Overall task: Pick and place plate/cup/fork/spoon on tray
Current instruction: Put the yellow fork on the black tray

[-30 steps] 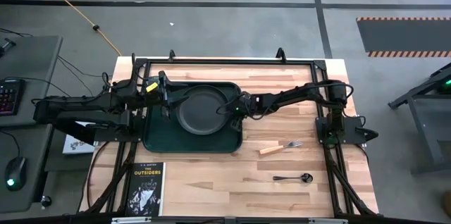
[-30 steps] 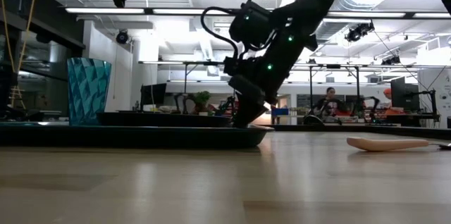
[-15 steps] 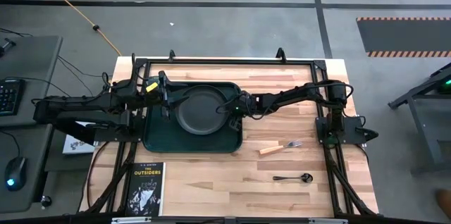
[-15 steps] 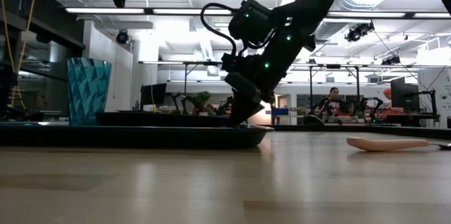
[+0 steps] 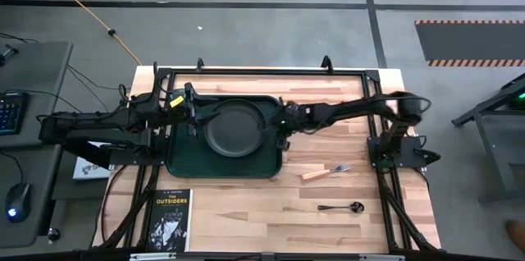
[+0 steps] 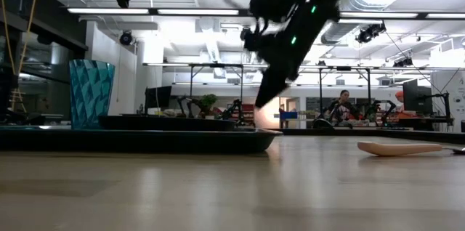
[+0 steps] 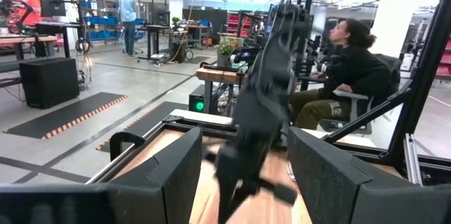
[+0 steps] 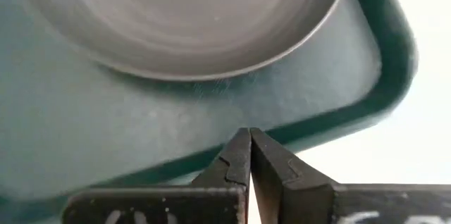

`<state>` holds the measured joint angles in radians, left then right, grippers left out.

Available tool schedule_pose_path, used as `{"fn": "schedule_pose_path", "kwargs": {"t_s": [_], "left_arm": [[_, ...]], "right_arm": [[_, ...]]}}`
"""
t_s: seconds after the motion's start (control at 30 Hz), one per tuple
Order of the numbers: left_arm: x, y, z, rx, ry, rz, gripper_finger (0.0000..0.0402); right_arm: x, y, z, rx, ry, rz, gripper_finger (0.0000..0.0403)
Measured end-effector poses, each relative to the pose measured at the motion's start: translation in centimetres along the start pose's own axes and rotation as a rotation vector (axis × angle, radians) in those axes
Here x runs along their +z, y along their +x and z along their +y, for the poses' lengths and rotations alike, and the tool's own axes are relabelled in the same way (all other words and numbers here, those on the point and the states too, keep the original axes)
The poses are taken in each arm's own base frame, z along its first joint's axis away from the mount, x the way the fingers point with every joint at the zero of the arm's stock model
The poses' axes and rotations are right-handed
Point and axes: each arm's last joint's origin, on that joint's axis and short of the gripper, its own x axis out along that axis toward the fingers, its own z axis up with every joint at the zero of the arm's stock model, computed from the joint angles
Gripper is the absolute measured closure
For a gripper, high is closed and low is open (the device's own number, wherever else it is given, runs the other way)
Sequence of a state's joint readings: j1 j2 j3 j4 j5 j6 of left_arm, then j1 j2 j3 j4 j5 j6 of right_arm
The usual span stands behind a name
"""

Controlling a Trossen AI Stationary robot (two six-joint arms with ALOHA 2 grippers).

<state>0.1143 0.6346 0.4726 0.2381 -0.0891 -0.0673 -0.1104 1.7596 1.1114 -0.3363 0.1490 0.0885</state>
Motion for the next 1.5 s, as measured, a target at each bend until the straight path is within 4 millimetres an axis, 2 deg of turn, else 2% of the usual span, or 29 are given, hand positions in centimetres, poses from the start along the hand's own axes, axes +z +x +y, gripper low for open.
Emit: {"fn": "schedule_pose_path", "kwargs": {"t_s": [0.1,0.2,0.33,0.47,0.6,0.8,0.93,1.03,1.27,1.5], "left_arm": [[0.0,0.0,0.0,0.000,0.000,0.002,0.0200],[-0.1,0.0,0.0,0.000,-0.002,0.008,0.0200],[-0.1,0.0,0.0,-0.001,-0.006,0.009,0.0200],[-0.1,0.0,0.0,-0.001,-0.006,0.007,0.0200],[0.1,0.0,0.0,-0.002,-0.002,-0.006,0.0200],[0.1,0.0,0.0,-0.003,-0.002,-0.013,0.0200],[0.0,0.0,0.0,-0.003,-0.001,-0.006,0.0200],[-0.1,0.0,0.0,-0.003,0.000,0.006,0.0200],[0.0,0.0,-0.1,-0.004,0.000,0.003,0.0200],[-0.1,0.0,-0.1,-0.004,0.000,0.004,0.0200]], "right_arm": [[0.2,-3.0,0.4,0.016,0.004,-0.030,0.0403],[-0.8,-5.2,1.3,0.092,0.046,-0.035,0.0403],[-3.5,-6.5,3.0,0.237,0.081,0.024,0.0402],[-5.9,-7.5,4.4,0.269,0.144,0.109,0.0391],[-6.9,-8.7,5.4,0.273,0.198,0.185,0.0350],[-6.2,-10.4,8.1,0.398,0.148,0.130,0.0244],[-7.5,-11.0,9.3,0.380,-0.026,0.171,0.0181],[-8.7,-11.3,9.4,0.327,-0.089,0.255,0.0157],[-10.4,-11.3,9.7,0.206,-0.131,0.321,0.0151],[-12.9,-9.4,9.6,0.202,-0.149,0.371,0.0151]]}}
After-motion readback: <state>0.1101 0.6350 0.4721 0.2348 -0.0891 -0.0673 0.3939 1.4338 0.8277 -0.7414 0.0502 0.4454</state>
